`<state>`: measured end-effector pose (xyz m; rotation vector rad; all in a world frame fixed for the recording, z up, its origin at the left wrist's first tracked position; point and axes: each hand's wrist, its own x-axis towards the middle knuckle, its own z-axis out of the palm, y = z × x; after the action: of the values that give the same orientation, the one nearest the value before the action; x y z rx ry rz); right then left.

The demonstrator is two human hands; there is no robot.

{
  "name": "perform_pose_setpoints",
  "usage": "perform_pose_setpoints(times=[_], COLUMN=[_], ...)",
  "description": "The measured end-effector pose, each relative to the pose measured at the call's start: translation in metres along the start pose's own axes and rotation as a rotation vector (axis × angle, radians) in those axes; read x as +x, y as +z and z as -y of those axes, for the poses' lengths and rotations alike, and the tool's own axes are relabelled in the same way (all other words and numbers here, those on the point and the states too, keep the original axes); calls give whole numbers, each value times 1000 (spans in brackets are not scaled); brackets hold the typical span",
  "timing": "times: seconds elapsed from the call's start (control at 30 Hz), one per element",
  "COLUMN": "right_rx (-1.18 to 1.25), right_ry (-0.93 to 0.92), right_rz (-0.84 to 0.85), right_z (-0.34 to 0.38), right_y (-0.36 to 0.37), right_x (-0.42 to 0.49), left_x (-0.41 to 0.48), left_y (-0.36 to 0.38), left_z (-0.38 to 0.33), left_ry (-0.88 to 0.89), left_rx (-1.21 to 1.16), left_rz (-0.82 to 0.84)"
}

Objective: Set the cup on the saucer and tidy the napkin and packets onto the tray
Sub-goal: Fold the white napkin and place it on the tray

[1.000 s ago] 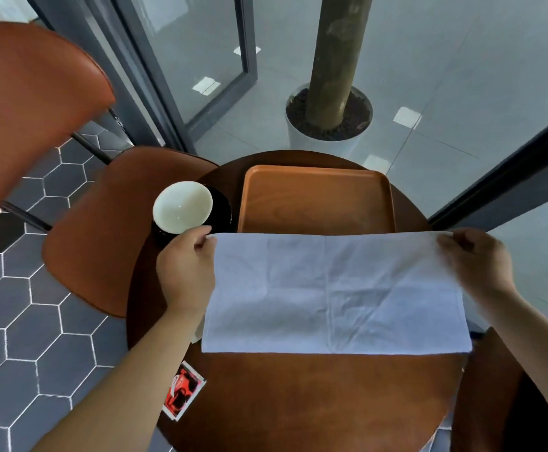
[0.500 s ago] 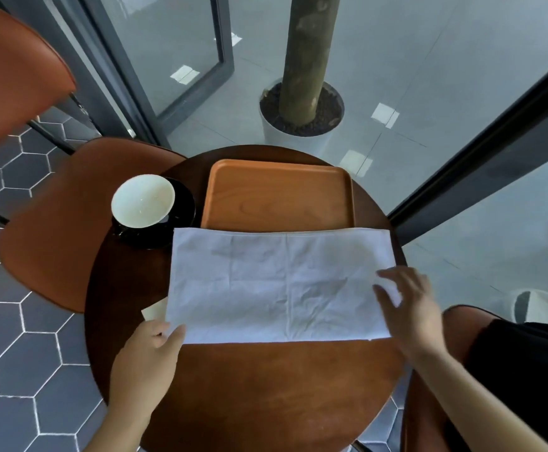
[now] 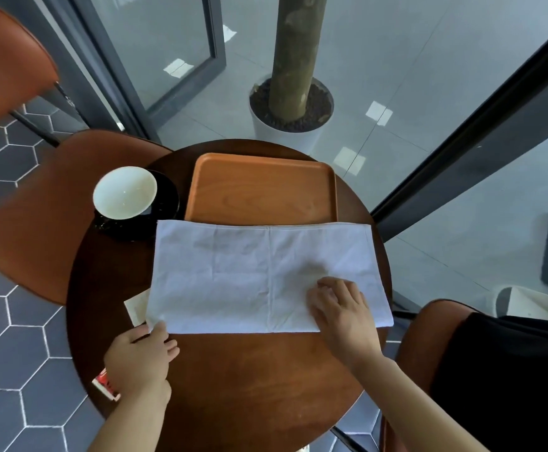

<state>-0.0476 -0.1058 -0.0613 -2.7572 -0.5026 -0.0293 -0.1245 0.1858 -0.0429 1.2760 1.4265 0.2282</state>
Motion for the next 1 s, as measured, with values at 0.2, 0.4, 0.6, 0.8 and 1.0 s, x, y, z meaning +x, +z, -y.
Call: perform_pose_setpoints(times=[0.2, 0.4, 0.6, 0.8, 1.0], right_rx=[187, 770, 1147, 1193, 1153], right_ry=[-7, 212, 547, 630, 653], right_rz=[-53, 73, 215, 214, 93], right_z=[35, 92, 112, 106, 85], right_y=[-7, 1, 7, 4, -4], right_x=[-4, -11, -17, -18, 21], left_x=[5, 8, -3, -13, -48], left_y=[-7, -17, -21, -17, -4], left_z=[-5, -17, -26, -32, -50], left_ry=[-20, -52, 76, 255, 594], left_rx=[20, -131, -188, -151, 128], left_rz=[19, 84, 107, 114, 105])
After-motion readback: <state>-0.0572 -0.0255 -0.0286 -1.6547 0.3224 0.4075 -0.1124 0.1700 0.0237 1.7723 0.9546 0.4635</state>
